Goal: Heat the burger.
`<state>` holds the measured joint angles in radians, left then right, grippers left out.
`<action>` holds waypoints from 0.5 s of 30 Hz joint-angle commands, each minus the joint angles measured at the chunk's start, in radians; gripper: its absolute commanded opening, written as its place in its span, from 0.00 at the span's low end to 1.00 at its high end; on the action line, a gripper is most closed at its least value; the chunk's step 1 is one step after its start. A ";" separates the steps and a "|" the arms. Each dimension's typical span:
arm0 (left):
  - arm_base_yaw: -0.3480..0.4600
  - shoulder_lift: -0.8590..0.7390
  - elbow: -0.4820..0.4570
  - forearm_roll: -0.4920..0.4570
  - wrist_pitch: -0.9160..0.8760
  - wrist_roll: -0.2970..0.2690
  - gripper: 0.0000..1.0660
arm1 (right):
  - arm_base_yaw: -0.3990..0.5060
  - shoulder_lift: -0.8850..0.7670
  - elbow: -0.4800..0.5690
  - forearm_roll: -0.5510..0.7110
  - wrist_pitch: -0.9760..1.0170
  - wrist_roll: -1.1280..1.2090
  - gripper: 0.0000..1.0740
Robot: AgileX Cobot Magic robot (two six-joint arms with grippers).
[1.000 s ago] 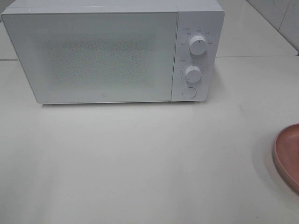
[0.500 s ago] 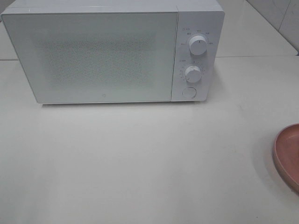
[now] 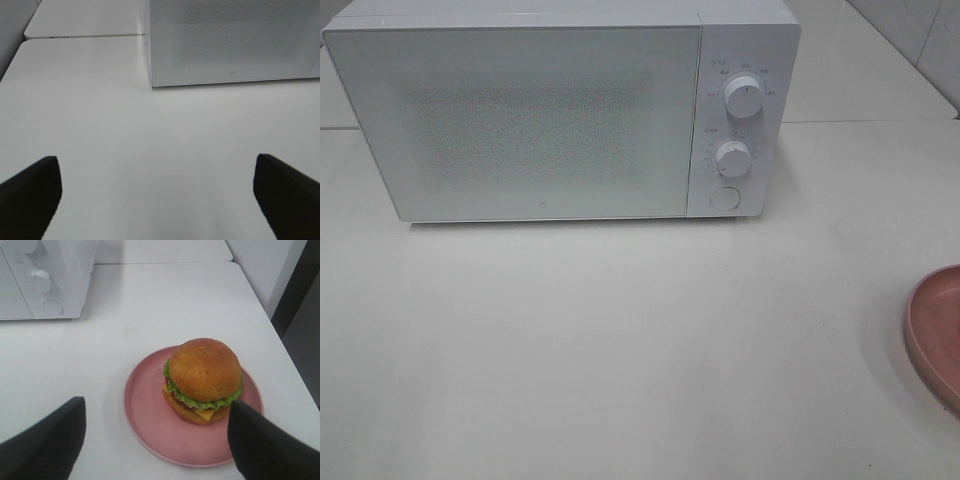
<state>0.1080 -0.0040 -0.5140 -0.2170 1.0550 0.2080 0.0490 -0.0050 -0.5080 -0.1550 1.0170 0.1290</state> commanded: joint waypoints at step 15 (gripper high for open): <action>0.003 -0.022 0.003 -0.009 -0.012 -0.005 0.94 | -0.004 -0.025 0.005 0.002 -0.012 -0.001 0.68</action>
<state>0.1080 -0.0040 -0.5140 -0.2170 1.0550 0.2080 0.0490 -0.0050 -0.5080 -0.1550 1.0170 0.1290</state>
